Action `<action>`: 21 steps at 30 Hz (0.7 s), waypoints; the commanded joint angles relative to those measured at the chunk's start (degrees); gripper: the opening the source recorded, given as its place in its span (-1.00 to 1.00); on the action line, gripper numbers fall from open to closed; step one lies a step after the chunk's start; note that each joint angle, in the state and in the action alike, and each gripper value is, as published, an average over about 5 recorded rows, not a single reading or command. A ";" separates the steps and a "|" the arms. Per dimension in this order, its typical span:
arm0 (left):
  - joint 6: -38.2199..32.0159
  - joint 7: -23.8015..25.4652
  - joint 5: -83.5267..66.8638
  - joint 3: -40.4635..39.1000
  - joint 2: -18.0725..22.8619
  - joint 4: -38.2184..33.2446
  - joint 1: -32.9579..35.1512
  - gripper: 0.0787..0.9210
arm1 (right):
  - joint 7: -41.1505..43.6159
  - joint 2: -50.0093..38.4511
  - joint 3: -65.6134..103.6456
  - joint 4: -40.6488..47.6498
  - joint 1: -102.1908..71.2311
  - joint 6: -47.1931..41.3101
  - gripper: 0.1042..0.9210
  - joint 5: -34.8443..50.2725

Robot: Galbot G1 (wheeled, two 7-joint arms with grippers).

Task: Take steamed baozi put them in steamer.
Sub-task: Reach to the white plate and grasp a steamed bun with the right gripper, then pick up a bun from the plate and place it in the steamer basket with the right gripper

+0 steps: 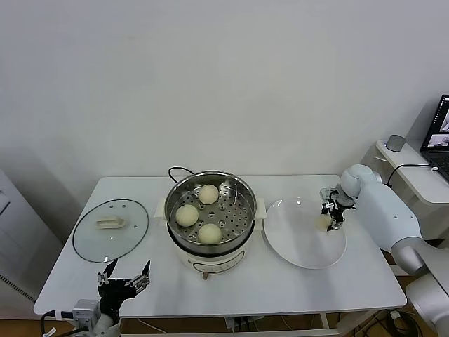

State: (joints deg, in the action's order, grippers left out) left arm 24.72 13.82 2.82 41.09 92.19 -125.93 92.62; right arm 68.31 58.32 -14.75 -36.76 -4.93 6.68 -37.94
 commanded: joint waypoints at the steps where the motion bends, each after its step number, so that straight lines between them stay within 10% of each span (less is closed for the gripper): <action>1: -0.06 -0.23 0.39 -0.11 2.77 -0.21 -0.02 0.77 | 1.16 -3.76 -9.10 -5.13 3.69 -5.87 -0.05 14.25; 21: -0.27 -0.88 2.16 -1.29 2.70 -1.56 -0.36 0.77 | -2.14 -4.92 -62.42 -37.04 46.01 -38.74 -0.07 67.32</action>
State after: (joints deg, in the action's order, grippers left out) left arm 24.57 13.00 4.59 40.25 92.19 -127.25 92.20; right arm 67.92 51.20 -53.08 -59.63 21.20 -16.23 4.21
